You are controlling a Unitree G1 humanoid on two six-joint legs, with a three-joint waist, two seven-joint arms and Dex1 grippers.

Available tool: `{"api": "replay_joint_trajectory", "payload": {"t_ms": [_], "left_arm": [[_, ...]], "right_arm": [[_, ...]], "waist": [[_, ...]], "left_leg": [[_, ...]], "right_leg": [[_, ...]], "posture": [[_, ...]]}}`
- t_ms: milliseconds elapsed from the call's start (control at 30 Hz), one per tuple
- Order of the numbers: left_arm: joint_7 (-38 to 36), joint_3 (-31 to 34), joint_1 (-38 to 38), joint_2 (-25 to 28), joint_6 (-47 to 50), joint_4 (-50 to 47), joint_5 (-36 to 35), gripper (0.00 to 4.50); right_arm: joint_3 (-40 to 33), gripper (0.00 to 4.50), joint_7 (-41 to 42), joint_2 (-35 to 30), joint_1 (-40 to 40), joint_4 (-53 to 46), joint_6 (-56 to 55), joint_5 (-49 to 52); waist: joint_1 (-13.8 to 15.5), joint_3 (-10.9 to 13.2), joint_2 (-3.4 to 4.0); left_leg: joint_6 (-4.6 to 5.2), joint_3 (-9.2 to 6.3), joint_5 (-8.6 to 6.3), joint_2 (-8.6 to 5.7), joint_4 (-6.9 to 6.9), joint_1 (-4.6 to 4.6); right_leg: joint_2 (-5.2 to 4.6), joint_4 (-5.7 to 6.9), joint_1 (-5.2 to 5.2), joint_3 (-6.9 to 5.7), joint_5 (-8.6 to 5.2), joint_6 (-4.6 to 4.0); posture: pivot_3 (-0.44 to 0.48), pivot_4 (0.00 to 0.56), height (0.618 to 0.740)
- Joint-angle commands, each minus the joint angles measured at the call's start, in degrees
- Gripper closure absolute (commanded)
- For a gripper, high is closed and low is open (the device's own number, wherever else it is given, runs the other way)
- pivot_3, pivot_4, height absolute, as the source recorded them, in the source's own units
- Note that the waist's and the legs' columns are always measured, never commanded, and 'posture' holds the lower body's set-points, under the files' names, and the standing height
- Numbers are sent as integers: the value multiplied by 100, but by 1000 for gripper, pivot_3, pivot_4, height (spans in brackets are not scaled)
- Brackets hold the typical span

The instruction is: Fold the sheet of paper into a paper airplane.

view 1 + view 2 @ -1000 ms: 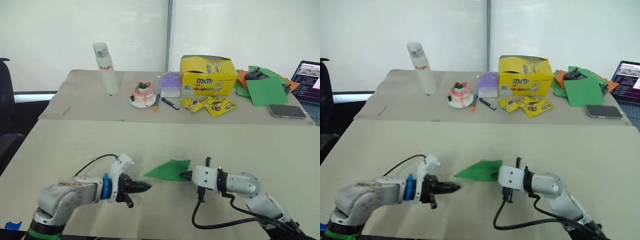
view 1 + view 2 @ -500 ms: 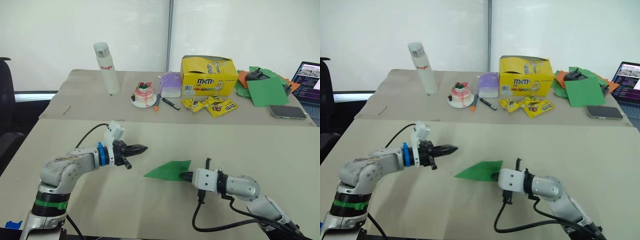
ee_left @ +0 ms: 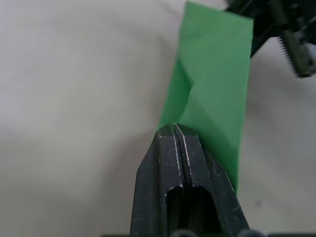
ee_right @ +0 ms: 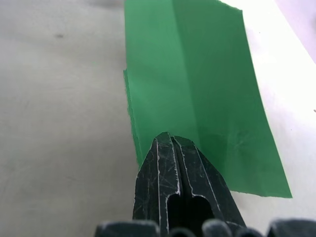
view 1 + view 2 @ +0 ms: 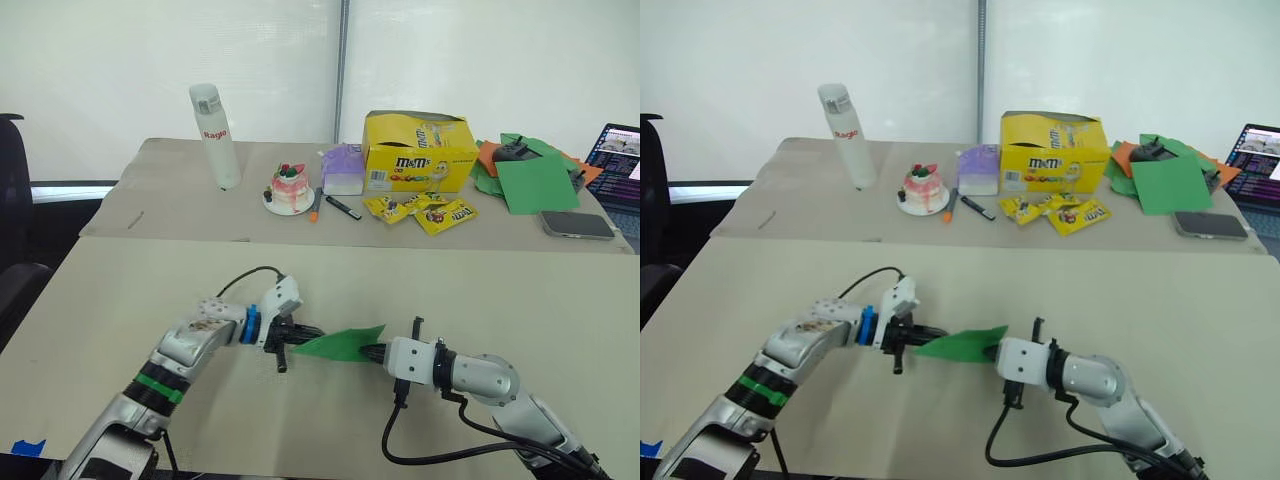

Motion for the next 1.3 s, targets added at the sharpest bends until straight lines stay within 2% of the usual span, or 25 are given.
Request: {"api": "replay_joint_trajectory", "payload": {"t_ms": [33,300,400,533,700,933,1100,1300], "left_arm": [[-377,-201,-259,-269,18,39,0,4460],[-744,-379,-315,-484,-319,629,444,4460],[-612,-150,-409,-509,-526,950,567,4460],[-120,549,-659,-383,-972,1337,629,4460],[-83,1284,-403,-168,-614,387,49,4460],[-311,1333,508,190,202,-1477,-698,4460],[307,1094,1057,262,353,-1861,-367,4460],[1282,1016,1745,-48,297,-1829,9,4460]], "right_arm": [[-20,4500,6,-86,62,-92,195,-121],[-75,4500,-35,-149,204,-293,344,-171],[-77,4500,-46,-163,217,-295,346,-166],[-35,4500,-61,-135,175,-184,299,-182],[75,4500,-68,-67,35,-6,227,-198],[178,4500,-27,0,-114,169,167,-187],[218,4500,-22,-4,-152,207,177,-192],[179,4500,-68,-18,-104,161,256,-200]], "waist": [[4,0,0],[53,-1,-1],[53,-2,-3],[44,-1,-5],[0,-1,-4],[-53,-2,-4],[-75,-3,-2],[-73,-4,-4]], "left_leg": [[0,0,0,-3,0,0],[1,-1,0,-12,5,-1],[1,-2,0,-13,6,-2],[1,-3,0,-10,7,-1],[2,-6,0,-5,5,-2],[2,-7,0,2,5,2],[2,-10,0,11,3,8],[2,-11,0,12,3,7]], "right_leg": [[0,1,0,0,0,1],[-3,0,2,1,-2,7],[-3,0,2,1,-2,7],[0,3,1,1,-2,7],[1,3,-1,0,-2,7],[-2,8,3,3,-1,6],[-1,9,5,6,-1,6],[-4,8,5,6,-1,5]], "posture": [[0,150,738],[0,150,738],[0,150,738],[0,150,738],[0,150,738],[0,150,738],[0,150,738],[0,150,738]]}}
